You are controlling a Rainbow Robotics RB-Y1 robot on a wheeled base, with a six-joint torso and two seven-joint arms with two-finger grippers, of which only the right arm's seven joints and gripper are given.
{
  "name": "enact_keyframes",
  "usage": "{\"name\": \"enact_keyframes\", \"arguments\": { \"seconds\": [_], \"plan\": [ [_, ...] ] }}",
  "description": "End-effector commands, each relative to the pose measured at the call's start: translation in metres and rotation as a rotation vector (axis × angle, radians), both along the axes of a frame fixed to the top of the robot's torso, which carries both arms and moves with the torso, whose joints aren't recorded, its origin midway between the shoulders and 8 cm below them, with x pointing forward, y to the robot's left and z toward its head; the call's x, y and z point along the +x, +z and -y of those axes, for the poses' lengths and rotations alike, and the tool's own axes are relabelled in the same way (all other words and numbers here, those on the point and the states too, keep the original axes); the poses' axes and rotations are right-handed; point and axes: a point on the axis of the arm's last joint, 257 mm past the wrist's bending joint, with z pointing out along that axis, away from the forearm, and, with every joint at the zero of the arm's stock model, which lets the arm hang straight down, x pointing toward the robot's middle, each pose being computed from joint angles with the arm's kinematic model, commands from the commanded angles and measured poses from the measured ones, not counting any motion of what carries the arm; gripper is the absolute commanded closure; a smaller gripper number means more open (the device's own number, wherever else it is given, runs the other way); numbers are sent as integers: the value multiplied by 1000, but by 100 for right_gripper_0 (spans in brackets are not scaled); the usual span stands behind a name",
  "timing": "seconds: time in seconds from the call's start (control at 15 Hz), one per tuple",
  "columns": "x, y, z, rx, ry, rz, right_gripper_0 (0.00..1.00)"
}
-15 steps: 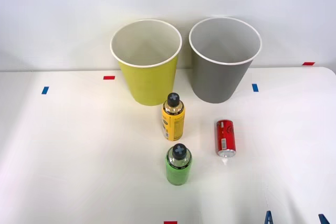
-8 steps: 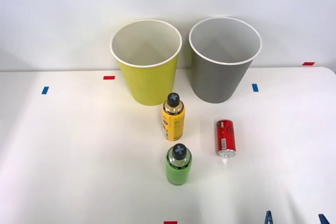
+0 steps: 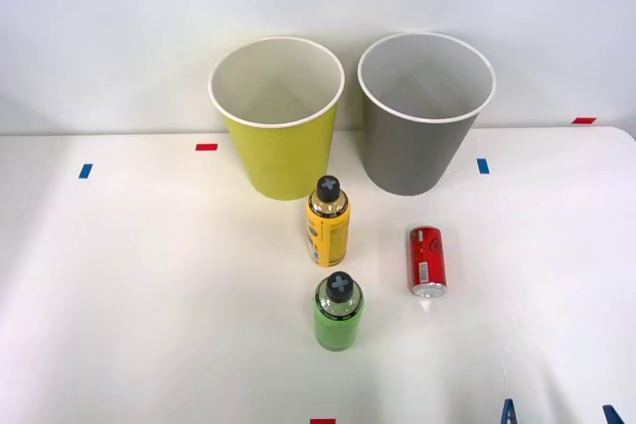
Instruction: Put cans in the gray bin, plastic bottles in the light green bin
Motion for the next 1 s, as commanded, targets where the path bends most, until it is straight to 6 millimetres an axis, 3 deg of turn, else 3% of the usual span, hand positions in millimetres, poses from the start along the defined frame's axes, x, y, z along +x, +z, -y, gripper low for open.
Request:
{"name": "enact_keyframes", "arguments": {
  "seconds": [0.07, 0.47, 0.73, 1.0],
  "plan": [
    [3, -16, 1, -14, 10, -34, 0],
    [27, 12, 10, -99, 93, -102, 0],
    [49, 12, 11, -101, 129, -220, 0],
    [86, 22, -14, -43, 205, -456, 0]
  ]
}}
